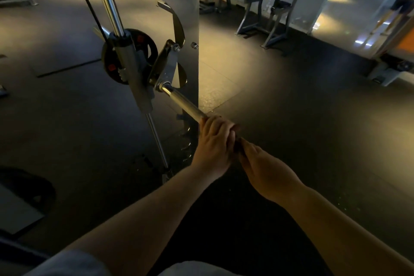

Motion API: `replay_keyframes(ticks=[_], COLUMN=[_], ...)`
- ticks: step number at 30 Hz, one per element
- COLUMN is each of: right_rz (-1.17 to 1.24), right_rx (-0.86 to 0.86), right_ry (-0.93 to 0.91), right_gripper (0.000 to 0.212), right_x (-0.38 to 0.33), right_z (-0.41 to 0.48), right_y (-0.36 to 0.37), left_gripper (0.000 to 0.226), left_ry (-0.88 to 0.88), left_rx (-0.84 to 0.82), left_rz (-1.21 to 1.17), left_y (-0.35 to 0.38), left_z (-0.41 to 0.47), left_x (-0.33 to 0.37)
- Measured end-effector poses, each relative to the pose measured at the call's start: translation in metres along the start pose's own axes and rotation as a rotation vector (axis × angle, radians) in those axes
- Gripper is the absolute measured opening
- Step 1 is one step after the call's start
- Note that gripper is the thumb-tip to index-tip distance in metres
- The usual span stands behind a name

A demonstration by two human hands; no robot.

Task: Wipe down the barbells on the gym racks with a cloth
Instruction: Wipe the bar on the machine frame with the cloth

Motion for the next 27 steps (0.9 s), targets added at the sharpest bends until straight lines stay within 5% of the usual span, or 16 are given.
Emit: replay_keyframes(ticks=[4,11,19,24,27], right_rz=[0.012,-0.027,-0.039,-0.030,-0.003], right_rx=[-0.022,0.012,0.014,0.019,0.012], right_ry=[0.044,0.093,0.072,0.107,0.094], right_gripper=[0.054,0.059,0.059,0.057,0.057], right_x=[0.010,0.038,0.049,0.058,0.066], right_z=[-0.013,-0.044,-0.067,-0.084,-0.091], right_y=[0.001,0.001,-0.003,-0.004,-0.003], left_gripper=[0.037,0.031,0.039,0.039,0.040], left_ry=[0.130,-0.182,0.122,-0.230,-0.251], left_rx=[-0.085,0.137,-0.054,0.105,0.163], left_rz=[0.104,-0.008,0.073,-0.098,-0.221], left_y=[-0.007,0.000,0.020,0.024,0.047], left_z=[0.007,0.006,-0.024,-0.024,-0.045], left_x=[-0.004,0.007,0.052,0.044,0.072])
Point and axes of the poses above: each hand's wrist, its own z-axis towards the middle knuckle, its own y-axis out of the palm, x = y × z, the point moved 8 cm from there along z, towards the middle knuckle, and after that the axes turned 10 degrees about y, right-handed, at the moved point
